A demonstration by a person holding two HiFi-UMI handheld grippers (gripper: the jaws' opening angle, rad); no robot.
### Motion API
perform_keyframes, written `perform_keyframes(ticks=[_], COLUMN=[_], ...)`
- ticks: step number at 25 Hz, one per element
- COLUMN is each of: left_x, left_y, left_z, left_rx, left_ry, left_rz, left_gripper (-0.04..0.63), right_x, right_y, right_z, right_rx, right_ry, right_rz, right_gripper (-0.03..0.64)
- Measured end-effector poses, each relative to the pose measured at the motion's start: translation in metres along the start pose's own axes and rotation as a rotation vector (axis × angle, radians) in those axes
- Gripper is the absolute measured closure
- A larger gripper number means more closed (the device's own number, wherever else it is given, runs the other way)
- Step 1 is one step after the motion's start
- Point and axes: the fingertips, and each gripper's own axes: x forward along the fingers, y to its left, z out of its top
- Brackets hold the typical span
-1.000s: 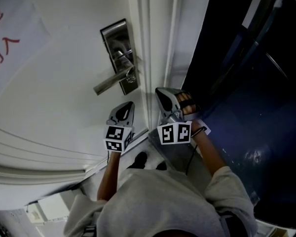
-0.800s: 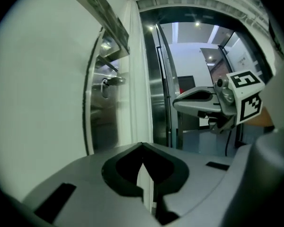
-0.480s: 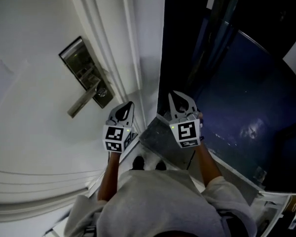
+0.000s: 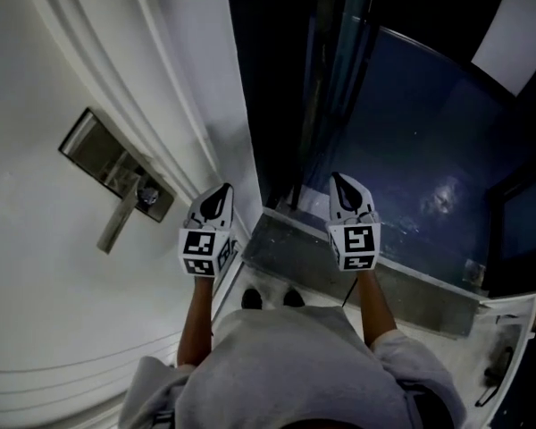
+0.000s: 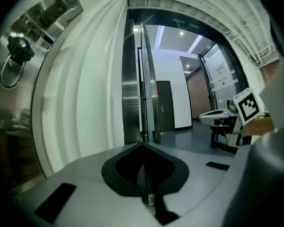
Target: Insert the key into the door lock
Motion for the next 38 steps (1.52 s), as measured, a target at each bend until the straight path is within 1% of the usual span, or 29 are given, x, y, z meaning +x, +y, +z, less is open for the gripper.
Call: perform_keyframes(ticks=[3,6,13,24,38], left_x=[0.008,0.015,0.026,0.029,0.034], left_y=[-0.003,-0.006,-0.014,-0.012,-0.012], left_z=[-0.001,0.001,0.001,-0.004,-0.003], left_rx=[-0.004,-0.005,-0.008,-0.009,-0.014], left_ry=[0.0,-0.003,-0.003,0.005,0.003], left_rz=[-0.027,-0.049,-0.087,-0.096,-0.103], left_gripper=[0.578,0.578,0.578,0.578,0.578], right_x=[-0.016,-0.03,-0.044,-0.035,-0.023], right_y=[-0.021,-0.036,-0.046,-0.033,-0.03], right_z=[-0.016,-0.026,-0.034,-0.027,-0.025], right_rx=[0.034,0.053,0.063,0.063,0.053], right_ry=[0.029,0.048,0.067,0.053,0.058], right_rz=[-0.071,-0.121,-0.177,-0.163,-0.147], right_gripper=[0.594,0.594,0.594,0.594,0.594])
